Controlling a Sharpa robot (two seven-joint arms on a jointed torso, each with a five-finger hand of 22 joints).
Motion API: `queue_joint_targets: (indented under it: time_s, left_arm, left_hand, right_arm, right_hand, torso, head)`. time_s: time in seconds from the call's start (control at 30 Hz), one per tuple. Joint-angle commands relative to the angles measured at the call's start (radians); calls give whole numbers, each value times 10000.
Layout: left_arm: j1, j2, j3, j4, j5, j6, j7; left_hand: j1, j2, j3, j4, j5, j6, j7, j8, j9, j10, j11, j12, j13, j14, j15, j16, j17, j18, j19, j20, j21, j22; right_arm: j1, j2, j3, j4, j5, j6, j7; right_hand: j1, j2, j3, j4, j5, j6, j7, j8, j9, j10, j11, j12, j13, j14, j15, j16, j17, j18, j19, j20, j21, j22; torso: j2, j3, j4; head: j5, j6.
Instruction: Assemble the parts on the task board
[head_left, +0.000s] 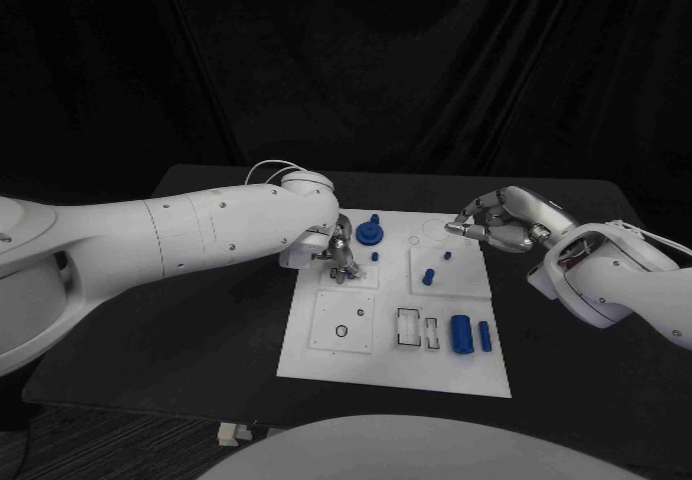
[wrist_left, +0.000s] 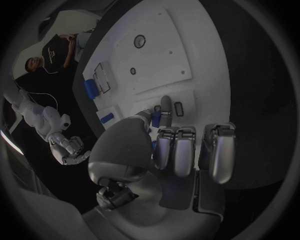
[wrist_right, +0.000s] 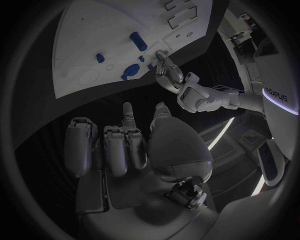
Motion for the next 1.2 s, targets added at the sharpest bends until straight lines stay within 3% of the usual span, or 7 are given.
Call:
queue_joint_targets:
  time_s: [0.03, 0.43, 0.6, 0.67, 0.73, 0.83, 1.2]
  left_arm:
    - [-103, 13, -49, 46, -1, 222, 159]
    - [-105, 25, -49, 42, 0, 243, 160]
    - [-105, 4, -49, 40, 0, 266, 138]
    - [-106, -2, -49, 44, 0, 281, 132]
    - [-106, -6, -49, 47, 0, 293, 122]
    - [-106, -7, -49, 49, 0, 310, 109]
    - [-108, -31, -49, 51, 0, 346, 65]
  left_hand:
    - [-49, -30, -47, -32, -65, -89, -8, -30, -43, 1075, 65, -5, 2619, 1057, 59, 26, 2635, 165, 448, 84, -49, 2089]
    - [15, -58, -39, -65, -79, -92, -12, -33, -43, 1075, 64, -5, 2619, 1057, 60, 26, 2635, 164, 451, 87, -47, 2094]
    - [11, -86, -72, -38, -248, -94, 3, -36, -45, 1075, 73, -5, 2619, 1057, 63, 26, 2635, 167, 442, 91, -62, 2088]
    - [-55, -92, -145, -9, -641, -88, 15, -38, -46, 1075, 85, -5, 2619, 1057, 74, 26, 2635, 170, 437, 100, -76, 2087]
    - [-75, -95, -173, -8, -750, -88, 17, -40, -46, 1075, 87, -5, 2619, 1057, 76, 26, 2635, 169, 440, 103, -75, 2090]
    - [-212, -107, -327, -1, -1369, -73, 21, -35, -41, 1075, 91, -5, 2619, 1057, 82, 26, 2635, 168, 445, 110, -81, 2099]
    - [-648, -95, -737, 18, -2351, -65, 32, -27, -21, 1075, 105, -5, 2619, 1057, 88, 26, 2635, 172, 443, 121, -110, 2107]
  right_arm:
    - [-26, -5, 7, 4, -56, 38, -191]
    - [-27, -5, 7, -4, -57, 51, -201]
    - [-28, 2, 7, -21, -57, 63, -204]
    - [-28, 8, 7, -28, -57, 69, -205]
    - [-29, 15, 7, -34, -57, 75, -205]
    - [-29, 23, 7, -38, -57, 81, -205]
    - [-30, 19, 7, -42, -57, 92, -203]
  right_hand:
    - [89, -6, -50, 15, 49, 52, -14, -37, -10, 1043, 55, 35, 2635, 1053, 49, 7, 2582, 84, 82, 52, -37, 1997]
    - [95, -5, -51, 15, 53, 50, -14, -38, -11, 1043, 55, 35, 2635, 1052, 49, 6, 2579, 85, 79, 51, -43, 1995]
    - [95, -5, -51, 15, 53, 50, -14, -38, -11, 1043, 55, 35, 2635, 1052, 49, 6, 2579, 85, 79, 51, -43, 1995]
    - [116, -3, -53, 11, 66, 43, -13, -43, -13, 1043, 56, 35, 2635, 1051, 48, 3, 2574, 86, 78, 51, -47, 1994]
    - [116, -3, -53, 11, 66, 43, -13, -43, -13, 1043, 56, 35, 2635, 1051, 48, 3, 2574, 86, 78, 51, -47, 1994]
    - [126, -4, -55, 9, 71, 41, -13, -44, -14, 1043, 57, 35, 2635, 1052, 48, 4, 2576, 86, 77, 51, -49, 1993]
    - [126, -4, -55, 9, 71, 41, -13, -44, -14, 1043, 57, 35, 2635, 1052, 48, 4, 2576, 86, 77, 51, -49, 1993]
  torso:
    - [1, -2, 0]
    - [0, -1, 1]
    - [-2, -2, -1]
    - [-3, -1, -3]
    - [0, -3, -4]
    - [-1, -4, -5]
    - [-4, 0, 4]
  head:
    - [7, -2]
    - [26, -2]
    - [49, -2]
    - [58, -2]
    - [63, -2]
    - [75, -2]
    - [68, -2]
